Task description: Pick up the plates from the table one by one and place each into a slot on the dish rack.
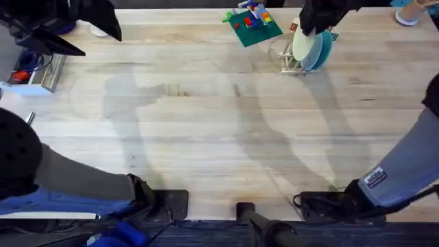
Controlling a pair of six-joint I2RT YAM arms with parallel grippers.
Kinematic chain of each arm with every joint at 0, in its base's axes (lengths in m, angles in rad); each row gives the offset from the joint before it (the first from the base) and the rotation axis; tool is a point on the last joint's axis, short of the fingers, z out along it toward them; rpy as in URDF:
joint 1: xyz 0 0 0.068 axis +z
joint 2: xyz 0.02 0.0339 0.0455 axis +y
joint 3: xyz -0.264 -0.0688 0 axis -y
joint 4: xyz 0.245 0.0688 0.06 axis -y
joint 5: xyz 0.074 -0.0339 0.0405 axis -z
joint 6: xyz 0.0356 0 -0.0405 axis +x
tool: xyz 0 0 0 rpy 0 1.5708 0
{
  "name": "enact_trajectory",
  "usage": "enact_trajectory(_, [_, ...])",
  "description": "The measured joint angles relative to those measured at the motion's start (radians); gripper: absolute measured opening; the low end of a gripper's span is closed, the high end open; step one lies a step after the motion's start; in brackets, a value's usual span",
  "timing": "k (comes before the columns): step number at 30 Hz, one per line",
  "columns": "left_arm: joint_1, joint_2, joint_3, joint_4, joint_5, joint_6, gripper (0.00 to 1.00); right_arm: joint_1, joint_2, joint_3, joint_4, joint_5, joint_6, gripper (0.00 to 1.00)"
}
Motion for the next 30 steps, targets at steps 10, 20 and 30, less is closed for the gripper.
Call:
enact_trajectory(10, [0.0,0.0,0.0,0.0,0.0,0.0,0.995,0.0,0.053,0.0,0.001,0.0,0.0,0.032])
enact_trajectory(20, [0.0,0.0,0.0,0.0,0.0,0.0,0.995,0.0,0.1,0.0,0.003,-0.001,0.0,0.032])
enact_trajectory(30, [0.0,0.0,0.0,0.0,0.0,0.0,0.994,0.0,0.104,-0.001,0.004,0.0,0.0,0.196])
